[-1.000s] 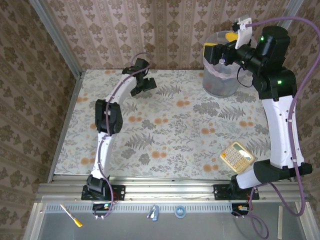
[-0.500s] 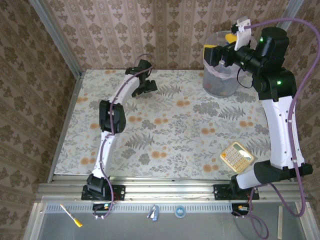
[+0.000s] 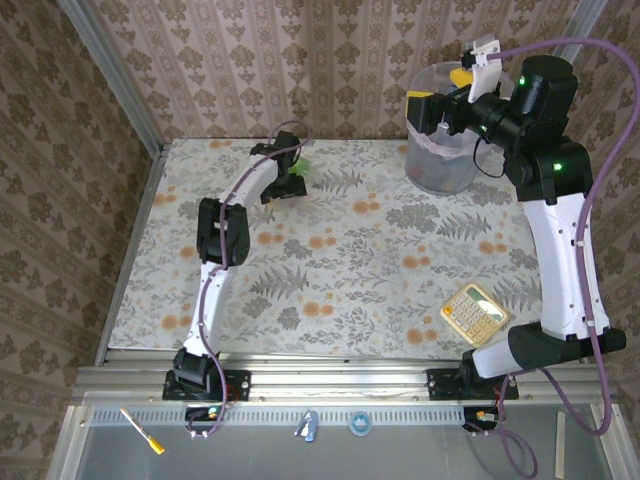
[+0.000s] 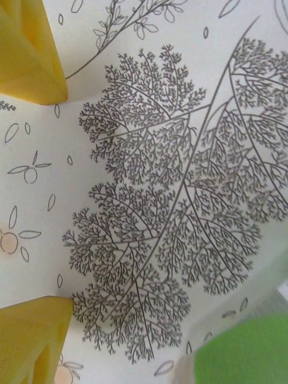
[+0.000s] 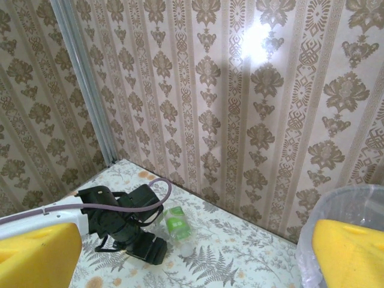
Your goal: Throw the plastic bottles in the bin
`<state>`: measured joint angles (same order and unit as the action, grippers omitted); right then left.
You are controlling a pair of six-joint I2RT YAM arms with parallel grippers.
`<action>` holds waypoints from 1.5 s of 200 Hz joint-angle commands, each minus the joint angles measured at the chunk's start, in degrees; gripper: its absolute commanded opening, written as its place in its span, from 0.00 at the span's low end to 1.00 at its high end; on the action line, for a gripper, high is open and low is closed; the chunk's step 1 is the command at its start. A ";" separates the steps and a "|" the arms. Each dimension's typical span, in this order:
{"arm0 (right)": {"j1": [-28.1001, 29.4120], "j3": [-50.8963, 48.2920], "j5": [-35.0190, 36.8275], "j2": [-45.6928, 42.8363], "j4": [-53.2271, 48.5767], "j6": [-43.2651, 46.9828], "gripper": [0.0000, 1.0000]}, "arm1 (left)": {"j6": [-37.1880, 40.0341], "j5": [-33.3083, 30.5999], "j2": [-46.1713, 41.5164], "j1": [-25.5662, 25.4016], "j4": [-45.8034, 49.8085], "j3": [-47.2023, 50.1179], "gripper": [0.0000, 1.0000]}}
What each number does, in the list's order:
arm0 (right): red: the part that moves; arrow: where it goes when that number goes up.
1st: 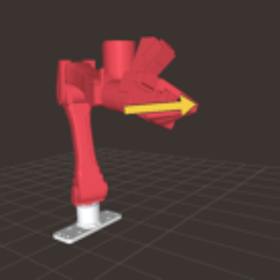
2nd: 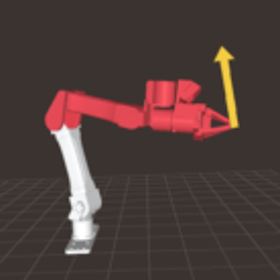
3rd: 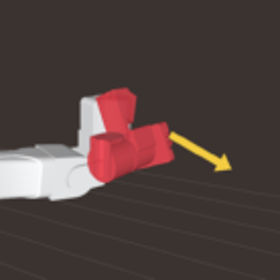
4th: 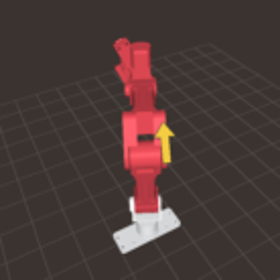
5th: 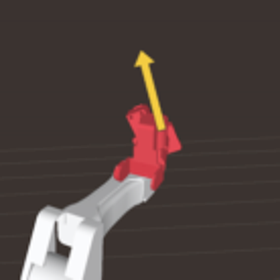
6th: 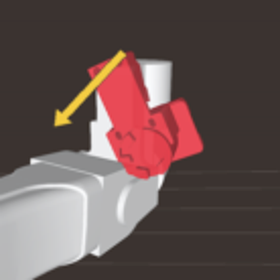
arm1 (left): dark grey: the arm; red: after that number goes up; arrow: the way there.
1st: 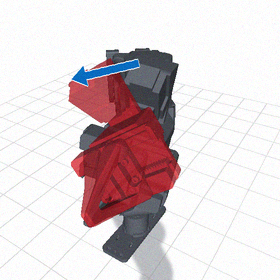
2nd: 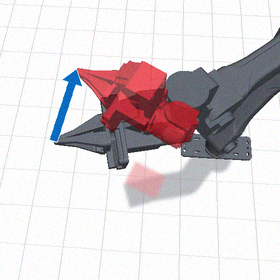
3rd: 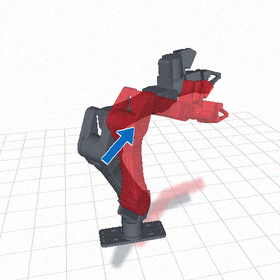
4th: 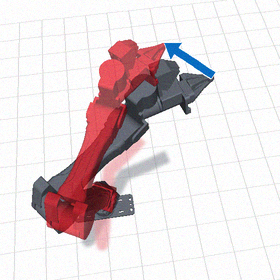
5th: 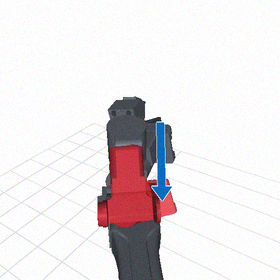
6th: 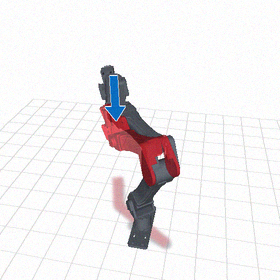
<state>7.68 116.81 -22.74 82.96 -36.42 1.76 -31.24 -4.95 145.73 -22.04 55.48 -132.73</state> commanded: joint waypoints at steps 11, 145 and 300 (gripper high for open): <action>0.59 -0.54 0.95 -1.46 0.58 0.70 1.00 | 2.26 0.47 -3.91 0.00 -1.65 0.32 0.83; 0.84 -3.56 1.38 -2.66 0.30 2.22 1.00 | -21.01 11.34 -6.21 1.38 -11.24 1.36 1.00; 0.80 -9.21 0.52 -5.54 2.34 7.03 1.00 | -21.65 9.48 8.61 2.36 -4.78 -16.57 1.00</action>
<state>8.14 108.53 -21.39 77.93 -36.21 7.60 -55.40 5.65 151.55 -20.47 46.76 -145.86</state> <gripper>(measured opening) 0.999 0.997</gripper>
